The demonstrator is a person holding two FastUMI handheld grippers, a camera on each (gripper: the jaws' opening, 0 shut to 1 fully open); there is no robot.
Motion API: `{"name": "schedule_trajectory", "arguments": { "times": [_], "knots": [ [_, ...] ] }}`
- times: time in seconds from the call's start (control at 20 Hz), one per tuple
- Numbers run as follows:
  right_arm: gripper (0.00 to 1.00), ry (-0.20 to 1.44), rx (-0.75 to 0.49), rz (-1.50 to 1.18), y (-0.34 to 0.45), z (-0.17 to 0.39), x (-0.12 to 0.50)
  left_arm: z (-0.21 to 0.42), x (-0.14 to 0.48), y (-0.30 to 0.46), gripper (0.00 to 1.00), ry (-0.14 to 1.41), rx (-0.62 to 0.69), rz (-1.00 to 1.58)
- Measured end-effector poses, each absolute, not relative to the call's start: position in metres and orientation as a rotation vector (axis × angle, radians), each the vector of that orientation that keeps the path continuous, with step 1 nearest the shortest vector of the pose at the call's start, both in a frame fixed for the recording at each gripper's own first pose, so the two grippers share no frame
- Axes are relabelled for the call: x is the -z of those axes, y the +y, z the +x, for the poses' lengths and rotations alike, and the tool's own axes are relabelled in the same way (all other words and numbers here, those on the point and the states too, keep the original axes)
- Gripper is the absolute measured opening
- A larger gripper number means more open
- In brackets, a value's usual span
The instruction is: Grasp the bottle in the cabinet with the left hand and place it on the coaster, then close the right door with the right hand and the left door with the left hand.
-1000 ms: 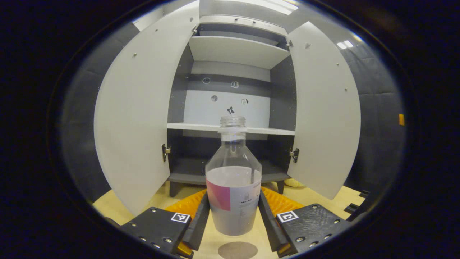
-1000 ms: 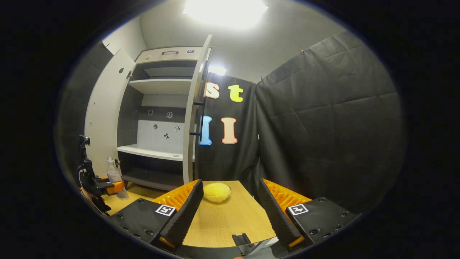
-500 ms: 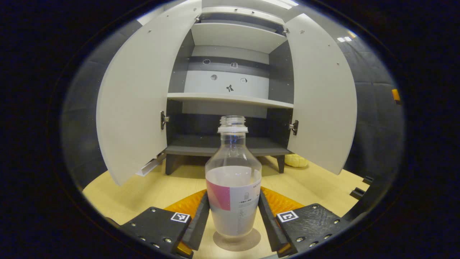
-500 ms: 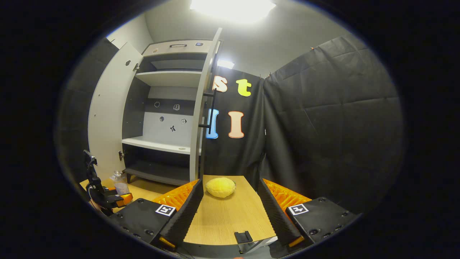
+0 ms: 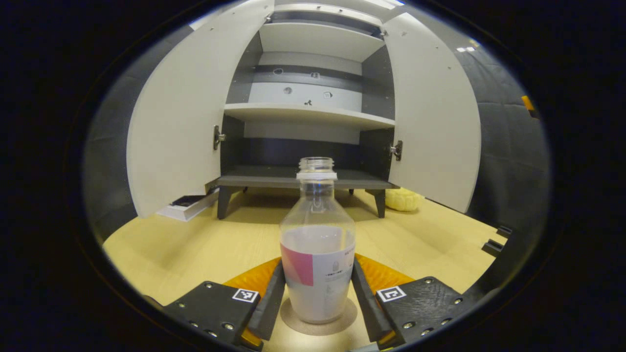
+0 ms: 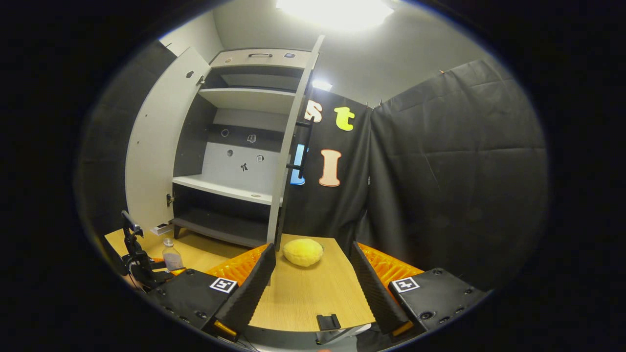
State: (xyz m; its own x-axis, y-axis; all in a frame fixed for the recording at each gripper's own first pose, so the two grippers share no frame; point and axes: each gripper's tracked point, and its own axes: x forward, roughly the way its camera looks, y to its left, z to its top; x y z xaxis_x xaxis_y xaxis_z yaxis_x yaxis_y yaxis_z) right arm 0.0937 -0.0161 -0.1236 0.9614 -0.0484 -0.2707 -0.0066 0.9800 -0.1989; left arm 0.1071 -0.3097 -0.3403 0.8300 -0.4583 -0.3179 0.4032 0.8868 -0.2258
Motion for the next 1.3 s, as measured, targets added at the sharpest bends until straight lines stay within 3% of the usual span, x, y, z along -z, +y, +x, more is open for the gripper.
{"name": "schedule_trajectory", "arguments": {
  "times": [0.3,0.35,0.4,0.45,0.55,0.7,0.75,1.1,1.3],
  "knots": [
    [0.99,0.271,-0.006,-0.214,-0.006,0.097,0.126,0.107,0.339,-0.308,0.73,0.381,0.448,-0.134],
    [0.99,0.270,-0.009,-0.212,-0.007,0.096,0.127,0.106,0.339,-0.307,0.80,0.381,0.444,-0.126],
    [0.99,0.271,-0.012,-0.210,-0.007,0.096,0.128,0.106,0.340,-0.307,0.73,0.379,0.435,-0.111],
    [0.99,0.271,-0.015,-0.205,-0.006,0.095,0.128,0.105,0.337,-0.308,0.84,0.373,0.432,-0.100],
    [0.99,0.265,-0.020,-0.188,-0.006,0.097,0.127,0.107,0.323,-0.305,0.86,0.353,0.423,-0.083],
    [0.99,0.237,-0.026,-0.163,-0.007,0.101,0.119,0.108,0.294,-0.299,0.99,0.326,0.403,-0.083],
    [0.99,0.225,-0.029,-0.149,-0.007,0.102,0.117,0.108,0.281,-0.297,0.92,0.317,0.395,-0.084],
    [0.99,0.174,-0.044,-0.051,-0.008,0.117,0.108,0.097,0.173,-0.260,0.92,0.217,0.363,-0.087],
    [0.99,0.174,-0.057,-0.012,-0.002,0.131,0.114,0.100,0.130,-0.211,0.92,0.212,0.271,-0.081]
  ]
}}
